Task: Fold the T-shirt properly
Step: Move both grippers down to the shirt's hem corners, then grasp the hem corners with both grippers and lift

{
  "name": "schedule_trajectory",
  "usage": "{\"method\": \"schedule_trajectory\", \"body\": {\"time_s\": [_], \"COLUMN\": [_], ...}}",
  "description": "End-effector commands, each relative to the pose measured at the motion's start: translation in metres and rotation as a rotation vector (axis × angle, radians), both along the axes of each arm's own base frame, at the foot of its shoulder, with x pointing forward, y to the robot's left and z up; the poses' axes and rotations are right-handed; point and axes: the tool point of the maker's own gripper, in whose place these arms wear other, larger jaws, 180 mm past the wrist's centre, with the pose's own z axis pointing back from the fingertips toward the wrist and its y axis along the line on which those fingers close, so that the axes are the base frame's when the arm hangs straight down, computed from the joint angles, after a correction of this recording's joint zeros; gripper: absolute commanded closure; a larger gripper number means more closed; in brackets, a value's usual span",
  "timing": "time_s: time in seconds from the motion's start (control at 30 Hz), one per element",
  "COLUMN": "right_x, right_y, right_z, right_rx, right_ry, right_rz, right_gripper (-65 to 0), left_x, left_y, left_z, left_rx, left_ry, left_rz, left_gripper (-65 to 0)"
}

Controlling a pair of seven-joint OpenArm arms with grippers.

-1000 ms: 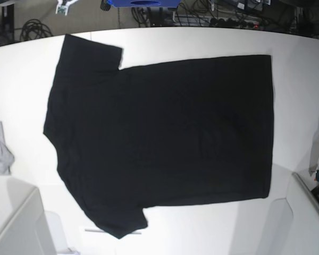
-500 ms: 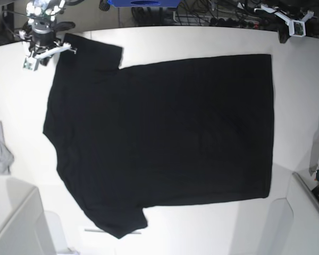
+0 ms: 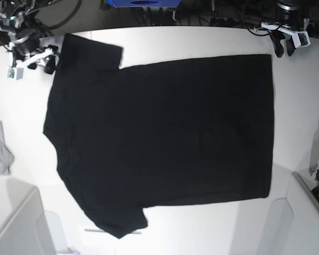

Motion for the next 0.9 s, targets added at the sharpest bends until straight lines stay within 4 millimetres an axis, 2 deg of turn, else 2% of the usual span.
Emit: {"method": "schedule_trajectory", "body": {"time_s": [0.0, 0.13, 0.3, 0.43, 0.57, 0.73, 0.87], "right_x": [0.0, -0.005, -0.009, -0.012, -0.009, -0.014, -0.015], "right_y": [0.002, -0.001, 0.003, 0.008, 0.025, 0.039, 0.041], "right_z": [-0.003, -0.02, -0.027, -0.033, -0.042, -0.047, -0.05], "right_rx": [0.014, 0.05, 0.072, 0.093, 0.127, 0.146, 0.155], "right_ry": [-0.007, 0.03, 0.048, 0.06, 0.077, 0.099, 0.104], "right_rz": [0.006, 0.004, 0.008, 0.006, 0.054, 0.089, 0.09], "right_gripper": [-36.3, -36.5, -36.5, -36.6, -36.6, -36.3, -34.5], "left_x": [0.004, -0.001, 0.004, 0.009, 0.007, 0.007, 0.012], "left_y": [0.013, 0.025, 0.009, 0.012, 0.017, 0.013, 0.003], "left_z": [0.009, -0.003, -0.003, -0.002, -0.008, -0.012, -0.022], "left_rx": [0.008, -0.13, -0.195, -0.196, -0.201, -0.222, -0.272], "left_ry": [-0.029, 0.014, 0.014, -0.003, -0.001, 0.001, 0.043], "left_rz": [0.009, 0.081, -0.011, -0.007, 0.027, 0.037, 0.039], "left_gripper": [-34.6, -38.0, -38.7, -38.7, -38.7, -38.7, -38.7]}}
